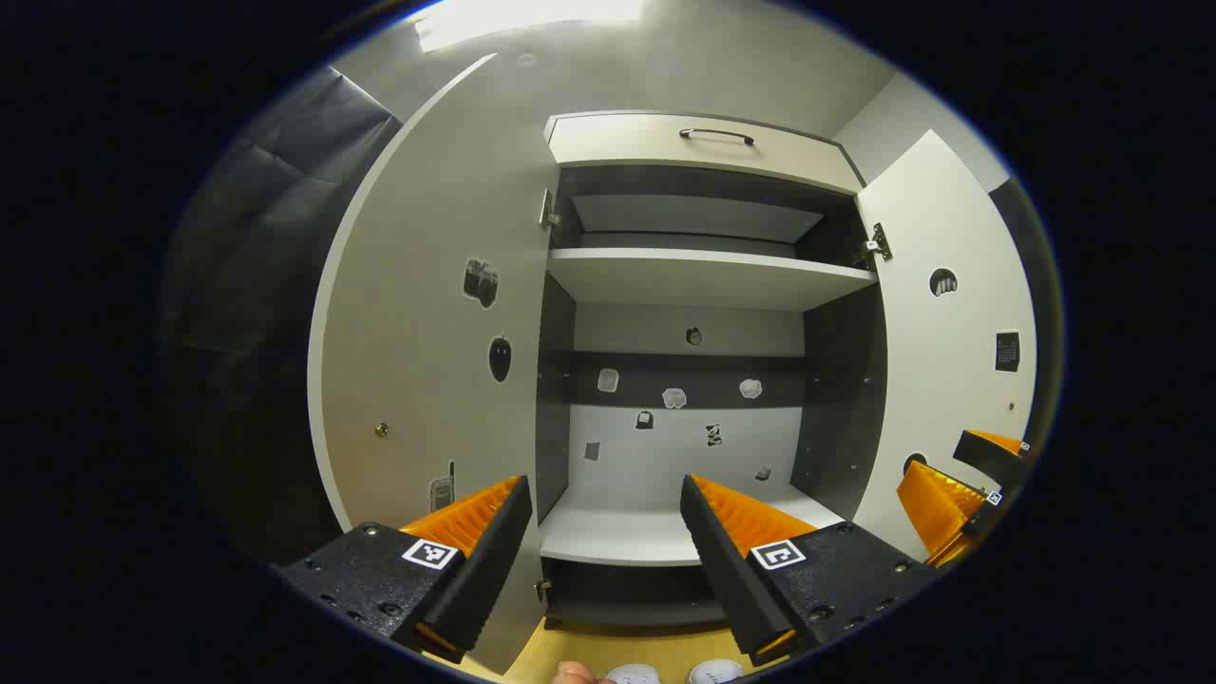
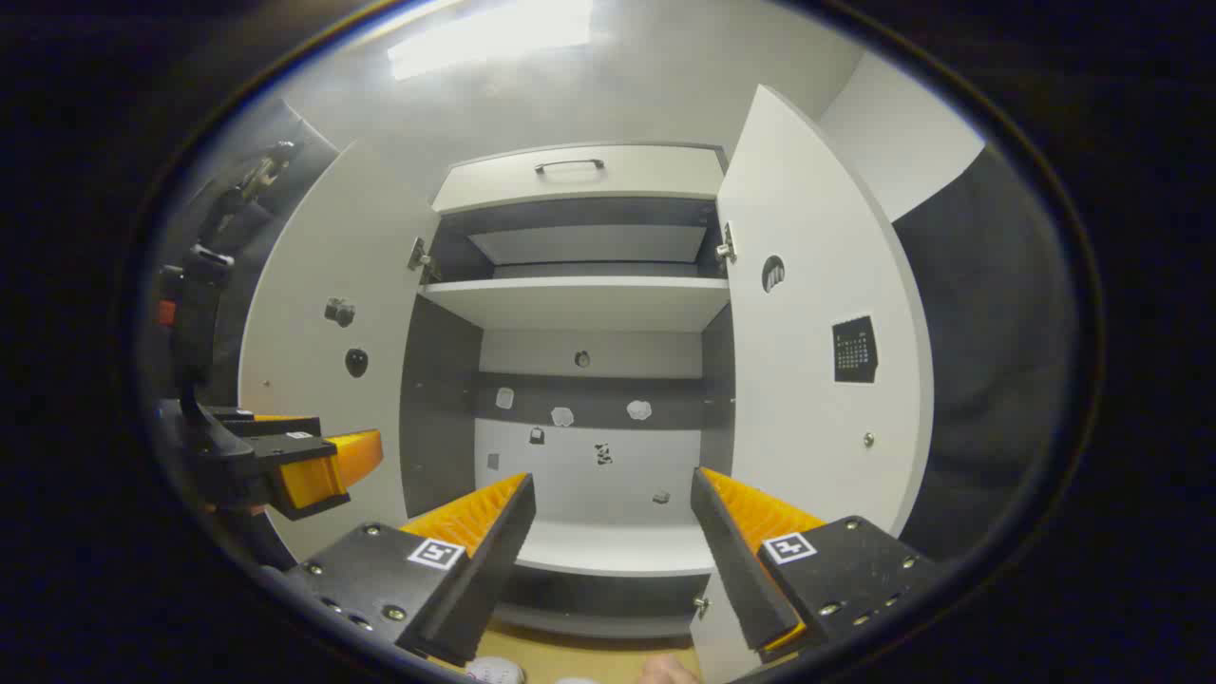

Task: Grab one shoe with the right hand and put it into the shoe cabinet, grab the other shoe with the left hand and put it into the shoe cabinet; then close the right door with the right hand and the left door with the left hand.

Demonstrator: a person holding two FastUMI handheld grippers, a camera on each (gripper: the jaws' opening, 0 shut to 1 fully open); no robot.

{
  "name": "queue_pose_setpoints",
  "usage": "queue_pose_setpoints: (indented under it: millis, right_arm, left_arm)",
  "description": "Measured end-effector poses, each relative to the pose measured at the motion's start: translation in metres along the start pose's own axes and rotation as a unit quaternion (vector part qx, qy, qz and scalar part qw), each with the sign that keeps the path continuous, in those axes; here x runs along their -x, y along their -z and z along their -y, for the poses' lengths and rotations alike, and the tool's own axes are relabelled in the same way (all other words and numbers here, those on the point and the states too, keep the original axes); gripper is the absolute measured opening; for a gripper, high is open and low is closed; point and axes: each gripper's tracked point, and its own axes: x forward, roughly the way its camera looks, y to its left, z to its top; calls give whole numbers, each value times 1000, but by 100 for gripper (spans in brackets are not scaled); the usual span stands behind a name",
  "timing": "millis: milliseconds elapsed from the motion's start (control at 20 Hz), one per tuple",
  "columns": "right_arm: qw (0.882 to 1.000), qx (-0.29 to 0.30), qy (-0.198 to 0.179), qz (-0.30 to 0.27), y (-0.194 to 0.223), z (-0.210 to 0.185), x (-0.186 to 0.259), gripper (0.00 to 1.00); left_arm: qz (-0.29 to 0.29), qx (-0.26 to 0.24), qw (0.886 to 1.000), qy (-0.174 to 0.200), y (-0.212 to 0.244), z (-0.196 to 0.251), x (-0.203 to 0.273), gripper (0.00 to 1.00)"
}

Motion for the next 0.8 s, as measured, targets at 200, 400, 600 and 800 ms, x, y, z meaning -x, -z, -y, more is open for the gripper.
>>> queue_pose_setpoints:
  millis: [200,400,600,800]
  right_arm:
    - [1000,-2,-3,-4,2,2,1,98]
    - [1000,-9,-12,-5,3,-4,-1,98]
    - [1000,-8,-20,-4,4,-10,-1,98]
    - [1000,-7,-22,-6,7,-11,-3,98]
  left_arm:
    - [-3,1,1000,-3,1,0,7,96]
    - [-3,-8,1000,-19,0,-11,12,96]
    - [-6,-5,1000,-27,2,-16,14,96]
    - [-11,-5,1000,-29,5,-18,14,96]
